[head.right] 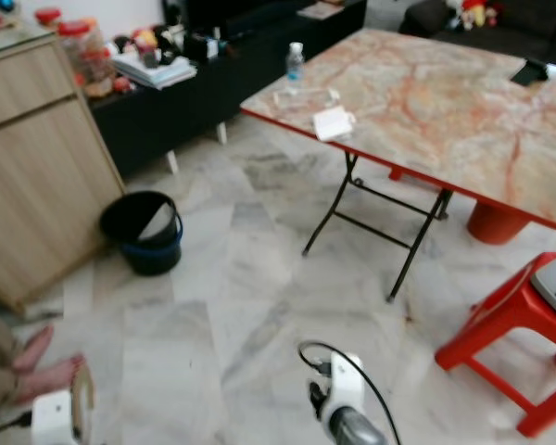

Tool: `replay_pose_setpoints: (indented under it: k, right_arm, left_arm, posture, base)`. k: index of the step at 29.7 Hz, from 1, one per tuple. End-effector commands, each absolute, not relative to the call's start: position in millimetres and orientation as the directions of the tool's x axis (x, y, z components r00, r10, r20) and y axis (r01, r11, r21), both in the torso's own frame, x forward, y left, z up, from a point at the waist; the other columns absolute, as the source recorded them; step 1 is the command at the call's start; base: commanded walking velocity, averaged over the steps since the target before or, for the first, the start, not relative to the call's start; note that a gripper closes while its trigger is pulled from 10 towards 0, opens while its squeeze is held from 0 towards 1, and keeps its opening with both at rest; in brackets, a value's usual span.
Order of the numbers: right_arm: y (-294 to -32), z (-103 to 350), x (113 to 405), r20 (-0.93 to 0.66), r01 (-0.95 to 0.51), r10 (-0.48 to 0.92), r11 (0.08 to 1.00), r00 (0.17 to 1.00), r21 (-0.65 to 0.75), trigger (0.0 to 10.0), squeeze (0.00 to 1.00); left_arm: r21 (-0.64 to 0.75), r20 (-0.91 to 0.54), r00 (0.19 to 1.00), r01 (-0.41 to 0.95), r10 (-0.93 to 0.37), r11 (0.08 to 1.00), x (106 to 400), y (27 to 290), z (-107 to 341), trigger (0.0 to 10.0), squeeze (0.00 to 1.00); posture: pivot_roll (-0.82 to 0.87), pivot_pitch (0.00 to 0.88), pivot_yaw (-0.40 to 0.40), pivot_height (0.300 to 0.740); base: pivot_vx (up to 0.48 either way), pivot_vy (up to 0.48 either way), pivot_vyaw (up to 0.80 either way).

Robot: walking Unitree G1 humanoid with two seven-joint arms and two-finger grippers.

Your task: Picking trash to rubbish bin

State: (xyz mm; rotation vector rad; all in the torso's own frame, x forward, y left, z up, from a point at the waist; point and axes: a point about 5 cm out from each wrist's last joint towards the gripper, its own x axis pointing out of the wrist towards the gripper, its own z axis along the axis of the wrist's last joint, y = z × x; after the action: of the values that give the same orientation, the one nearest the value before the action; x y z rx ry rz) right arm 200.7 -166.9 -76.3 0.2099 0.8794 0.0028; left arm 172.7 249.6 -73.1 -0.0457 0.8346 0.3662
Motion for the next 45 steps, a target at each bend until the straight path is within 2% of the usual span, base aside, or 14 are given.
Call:
replay_pose_setpoints:
  k: [1,8,16,29,33,39,45]
  right_arm:
    - [-154,-72,210,-0.746,0.039,0.128,0.979,0.654,0.202,10.0,0.0]
    - [-149,-71,211,-0.734,0.029,0.128,0.98,0.667,0.197,10.0,0.0]
    - [-153,-75,204,-0.751,0.09,0.091,0.976,0.654,0.196,10.0,0.0]
    - [-149,-77,201,-0.752,0.06,0.11,0.979,0.65,0.195,10.0,0.0]
    - [-148,-79,197,-0.766,0.021,0.098,0.989,0.636,0.145,10.0,0.0]
    - [-147,-82,192,-0.774,0.037,0.099,0.987,0.625,0.157,10.0,0.0]
    - [-149,-83,190,-0.785,0.02,0.096,0.99,0.612,0.137,10.0,0.0]
  left_arm:
    - [0.121,-0.736,0.597,-0.347,0.319,0.93,172,257,-72,10.0,0.0]
    - [0.125,-0.729,0.609,-0.329,0.312,0.936,177,258,-69,10.0,0.0]
    - [0.15,-0.75,0.587,-0.296,0.304,0.943,167,259,-74,10.0,0.0]
    - [0.164,-0.744,0.6,-0.263,0.295,0.951,174,262,-70,10.0,0.0]
    - [0.167,-0.742,0.603,-0.258,0.293,0.952,175,263,-69,10.0,0.0]
    - [0.176,-0.746,0.599,-0.244,0.291,0.954,173,264,-69,10.0,0.0]
    - [0.178,-0.746,0.598,-0.246,0.294,0.953,173,264,-69,10.0,0.0]
  posture:
    - [0.14,0.101,0.006,0.74]
    - [0.15,0.083,-0.001,0.74]
    - [0.14,0.053,0.029,0.74]
    - [0.12,0.025,0.045,0.74]
    - [0.13,0.019,0.054,0.74]
    - [0.13,0.017,0.058,0.74]
    - [0.13,0.034,0.056,0.74]
  base:
    - [0.334,0.0,0.0]
    - [0.333,0.0,0.66]
    - [0.321,0.0,0.0]
    - [0.312,0.0,0.0]
    - [0.296,0.0,0.66]
    - [0.292,0.0,0.8]
    - [0.292,0.0,0.0]
